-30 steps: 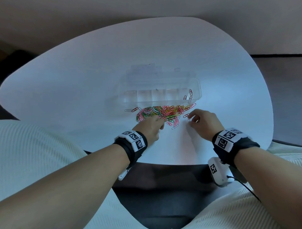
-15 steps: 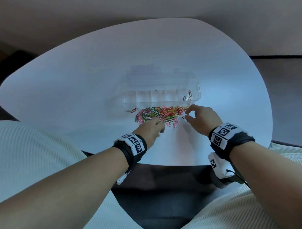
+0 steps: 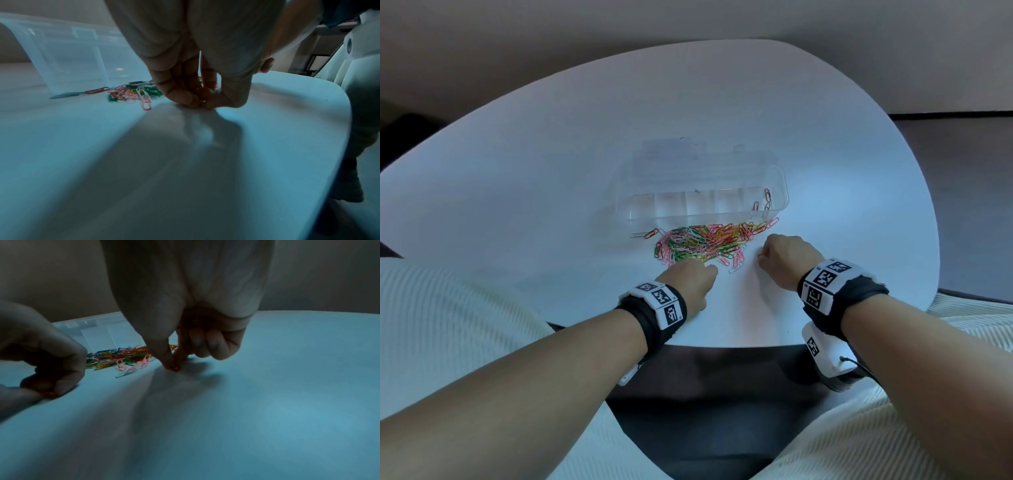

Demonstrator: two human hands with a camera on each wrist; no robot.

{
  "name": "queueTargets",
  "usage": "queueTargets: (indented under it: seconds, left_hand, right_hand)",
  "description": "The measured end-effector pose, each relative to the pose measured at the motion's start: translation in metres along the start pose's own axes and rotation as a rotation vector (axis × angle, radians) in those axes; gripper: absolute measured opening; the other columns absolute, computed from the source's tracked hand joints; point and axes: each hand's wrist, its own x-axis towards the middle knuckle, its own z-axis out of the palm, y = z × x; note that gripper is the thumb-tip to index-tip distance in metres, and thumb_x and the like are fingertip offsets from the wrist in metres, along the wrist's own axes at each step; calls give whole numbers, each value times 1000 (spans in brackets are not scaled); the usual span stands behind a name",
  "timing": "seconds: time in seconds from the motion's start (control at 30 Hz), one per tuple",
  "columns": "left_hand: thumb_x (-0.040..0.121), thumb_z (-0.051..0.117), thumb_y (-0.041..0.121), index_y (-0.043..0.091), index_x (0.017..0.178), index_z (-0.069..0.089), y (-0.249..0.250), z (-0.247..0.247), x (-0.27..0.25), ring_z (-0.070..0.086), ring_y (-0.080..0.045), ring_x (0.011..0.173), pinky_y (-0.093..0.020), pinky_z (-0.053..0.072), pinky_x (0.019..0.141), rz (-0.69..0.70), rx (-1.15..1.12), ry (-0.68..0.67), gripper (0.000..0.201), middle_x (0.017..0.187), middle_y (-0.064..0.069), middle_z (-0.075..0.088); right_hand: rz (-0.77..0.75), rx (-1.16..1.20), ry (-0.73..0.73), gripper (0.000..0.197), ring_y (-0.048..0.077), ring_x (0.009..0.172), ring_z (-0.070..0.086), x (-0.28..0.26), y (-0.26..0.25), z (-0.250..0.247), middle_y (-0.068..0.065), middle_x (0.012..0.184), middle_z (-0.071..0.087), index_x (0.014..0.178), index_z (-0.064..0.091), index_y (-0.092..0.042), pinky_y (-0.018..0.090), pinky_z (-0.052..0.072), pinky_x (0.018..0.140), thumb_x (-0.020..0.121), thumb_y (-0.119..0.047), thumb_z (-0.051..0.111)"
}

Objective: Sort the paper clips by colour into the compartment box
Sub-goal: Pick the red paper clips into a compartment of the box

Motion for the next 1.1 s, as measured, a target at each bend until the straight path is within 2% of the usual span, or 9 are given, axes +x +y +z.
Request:
queueTargets:
  seconds: [0.13, 0.23, 0.33, 0.43, 0.63, 0.8, 0.93, 1.0, 1.1]
  left_hand:
    - [83, 55, 9, 8, 93, 57, 7, -3, 0, 57, -28, 87, -36, 52, 73, 21, -29, 7, 10, 95, -8, 59]
    - [83, 59, 9, 12, 89, 65, 17, -18, 7, 57, -23, 93, -25, 41, 72, 60, -154, 107, 10, 95, -2, 58]
    - [87, 63, 12, 13, 98, 73, 30, -34, 22, 59, -21, 100, -22, 39, 80, 118, -224, 217, 15, 105, -4, 64]
    - [86, 68, 15, 10, 97, 74, 40, -44, 42, 58, -23, 107, -30, 44, 91, 135, -276, 302, 14, 114, -6, 62]
    - [94, 51, 11, 11, 115, 66, 61, -58, 76, 56, -24, 115, -35, 46, 95, 161, -18, 176, 26, 126, -5, 58]
    - [94, 43, 3, 0, 99, 61, 74, -71, 87, 61, -33, 99, -36, 45, 76, 58, 120, 101, 19, 92, -12, 59]
    - [101, 31, 12, -3, 114, 59, 78, -75, 89, 56, -35, 108, -36, 43, 87, 69, 204, 59, 34, 116, -21, 59]
    - [105, 27, 16, -5, 118, 56, 81, -73, 87, 55, -36, 110, -38, 43, 88, 62, 175, 68, 38, 118, -22, 59]
    - [102, 34, 10, -2, 118, 55, 85, -74, 83, 55, -36, 110, -36, 44, 84, 21, 116, 28, 29, 119, -20, 58]
  right_hand:
    - [-40, -66, -41, 18, 31, 84, 55, -6, -2, 0, 15, 105, 61, 96, 47, -8, 32, 40, 67, 96, -25, 39]
    - [-44, -86, -49, 19, 31, 80, 52, -12, -3, 4, 15, 102, 61, 91, 39, -10, 33, 37, 65, 97, -27, 39]
    - [-13, 78, -59, 20, 31, 76, 49, -14, 3, 6, 17, 93, 58, 90, 37, -7, 35, 39, 66, 98, -26, 36]
    - [79, 323, -6, 15, 29, 72, 48, -12, 16, -1, 9, 77, 50, 93, 36, -6, 35, 37, 63, 96, -21, 35]
    - [112, 493, 52, 15, 27, 72, 50, -13, 37, -7, 4, 73, 49, 111, 36, -12, 33, 37, 64, 97, -16, 34]
    - [72, 540, 6, 20, 18, 66, 47, -16, 37, -5, 2, 74, 48, 116, 40, -14, 32, 35, 62, 98, -17, 33]
    - [60, 569, 5, 25, 24, 73, 49, -14, 34, -7, 6, 80, 52, 119, 43, -12, 31, 34, 60, 97, -17, 32]
    - [54, 576, 2, 27, 25, 76, 51, -13, 33, -9, 10, 89, 54, 121, 44, -12, 31, 35, 60, 97, -16, 31]
    - [52, 567, 14, 29, 26, 85, 53, -11, 33, -10, 13, 103, 58, 122, 47, -12, 30, 37, 70, 98, -14, 30]
